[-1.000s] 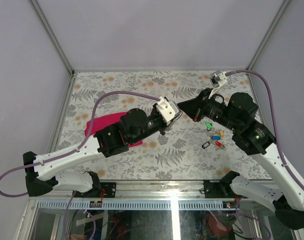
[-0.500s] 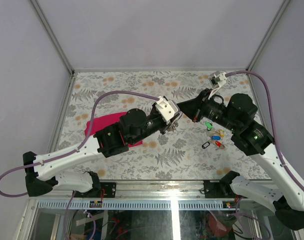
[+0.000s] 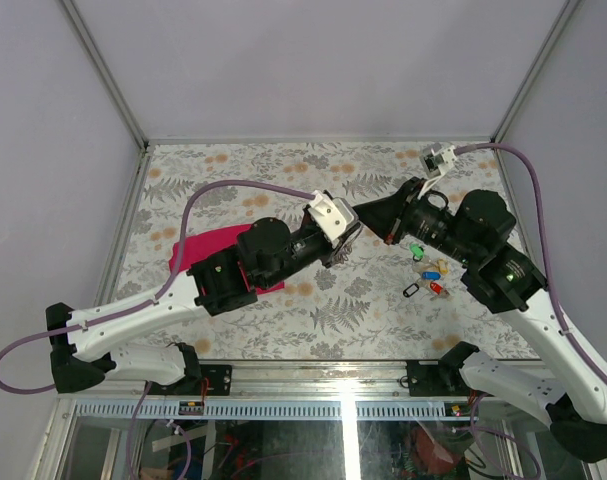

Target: Put the keys on the keyring

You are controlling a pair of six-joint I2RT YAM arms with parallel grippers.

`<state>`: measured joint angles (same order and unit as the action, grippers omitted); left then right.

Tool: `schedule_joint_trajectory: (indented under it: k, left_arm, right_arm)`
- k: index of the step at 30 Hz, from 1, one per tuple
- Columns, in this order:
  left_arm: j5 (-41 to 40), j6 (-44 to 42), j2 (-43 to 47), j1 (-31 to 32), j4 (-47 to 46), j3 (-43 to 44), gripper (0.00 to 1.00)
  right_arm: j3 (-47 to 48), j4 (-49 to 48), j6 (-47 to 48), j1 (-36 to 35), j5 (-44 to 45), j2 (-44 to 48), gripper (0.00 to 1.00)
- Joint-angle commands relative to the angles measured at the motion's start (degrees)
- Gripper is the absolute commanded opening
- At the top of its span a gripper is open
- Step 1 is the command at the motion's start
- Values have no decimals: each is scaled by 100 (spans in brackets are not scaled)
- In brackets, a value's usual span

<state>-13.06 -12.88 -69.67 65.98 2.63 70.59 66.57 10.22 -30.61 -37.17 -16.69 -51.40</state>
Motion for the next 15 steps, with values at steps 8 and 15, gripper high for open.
schedule_joint_trajectory:
  k: [8,15]
  left_arm:
    - [-57,-539,332,-28,-512,-265,0]
    - [421,-1471,923,-26,-810,-836,0]
  right_arm:
    - [-132,-557,91,8,-88,507,18]
    - [-265,-508,577,8,215,985,43]
